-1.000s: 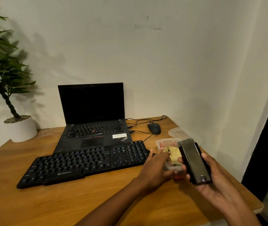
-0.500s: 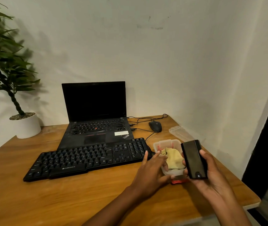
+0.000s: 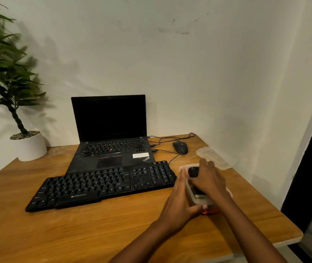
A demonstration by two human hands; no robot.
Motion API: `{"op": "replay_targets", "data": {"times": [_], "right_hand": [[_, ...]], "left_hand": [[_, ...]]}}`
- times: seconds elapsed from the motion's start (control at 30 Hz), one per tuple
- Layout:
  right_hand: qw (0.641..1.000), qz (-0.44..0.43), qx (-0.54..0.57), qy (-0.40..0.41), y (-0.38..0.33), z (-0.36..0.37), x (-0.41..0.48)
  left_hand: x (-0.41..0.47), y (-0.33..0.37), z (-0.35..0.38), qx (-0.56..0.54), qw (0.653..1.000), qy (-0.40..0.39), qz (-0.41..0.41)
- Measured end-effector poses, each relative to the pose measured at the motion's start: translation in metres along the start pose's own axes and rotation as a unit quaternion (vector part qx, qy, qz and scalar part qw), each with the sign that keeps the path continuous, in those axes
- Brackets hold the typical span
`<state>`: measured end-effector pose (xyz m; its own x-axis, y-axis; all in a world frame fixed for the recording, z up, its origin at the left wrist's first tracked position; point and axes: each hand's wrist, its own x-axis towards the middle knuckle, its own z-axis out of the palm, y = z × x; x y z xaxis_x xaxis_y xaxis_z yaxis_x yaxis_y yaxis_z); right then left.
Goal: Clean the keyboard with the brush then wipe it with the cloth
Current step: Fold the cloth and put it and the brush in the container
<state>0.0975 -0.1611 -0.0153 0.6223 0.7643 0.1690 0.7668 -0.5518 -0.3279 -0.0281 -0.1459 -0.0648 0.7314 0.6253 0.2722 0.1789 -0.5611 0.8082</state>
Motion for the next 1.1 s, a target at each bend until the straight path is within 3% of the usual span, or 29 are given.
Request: {"op": "replay_targets", "data": {"times": [0.17,0.23,0.27,0.37,0.5,0.7,0.77,0.83,0.93,1.03,1.1], "right_hand": [[0.989,-0.039,-0.110,-0.092,0.001,0.004,0.011],[0.989,-0.049,-0.060,-0.129,0.010,-0.011,0.024],[0.993,-0.036,-0.010,-0.113,0.017,-0.021,0.035],[0.994,0.039,0.084,0.053,0.053,-0.033,0.080],[0.999,0.039,0.016,-0.007,0.091,0.005,0.110],[0.983,-0.054,-0.161,0.073,0.096,0.026,0.108],[0.980,-0.070,-0.157,0.099,0.093,0.019,0.101],[0.980,-0.075,-0.074,0.168,0.088,0.002,0.092],[0.957,-0.029,0.173,0.231,0.074,-0.042,0.068],[0.862,0.017,0.479,0.162,0.059,-0.081,0.031],[0.802,0.054,0.591,0.073,0.053,-0.090,0.008]], "left_hand": [[0.003,0.001,0.002,-0.024,1.000,-0.011,-0.011],[0.004,-0.001,0.002,-0.031,0.999,-0.018,-0.017],[0.005,-0.002,0.001,-0.037,0.999,-0.021,-0.018],[0.008,-0.003,-0.003,-0.055,0.998,-0.031,-0.026],[0.011,-0.002,-0.006,-0.082,0.996,-0.024,-0.035],[0.019,0.001,-0.016,-0.128,0.988,0.040,-0.077],[0.021,0.003,-0.020,-0.123,0.986,0.070,-0.087],[0.025,-0.001,-0.025,-0.123,0.984,0.089,-0.095],[0.027,0.006,-0.030,-0.128,0.979,0.122,-0.100],[0.026,0.023,-0.030,-0.152,0.978,0.116,-0.083],[0.025,0.033,-0.026,-0.162,0.980,0.096,-0.067]]}}
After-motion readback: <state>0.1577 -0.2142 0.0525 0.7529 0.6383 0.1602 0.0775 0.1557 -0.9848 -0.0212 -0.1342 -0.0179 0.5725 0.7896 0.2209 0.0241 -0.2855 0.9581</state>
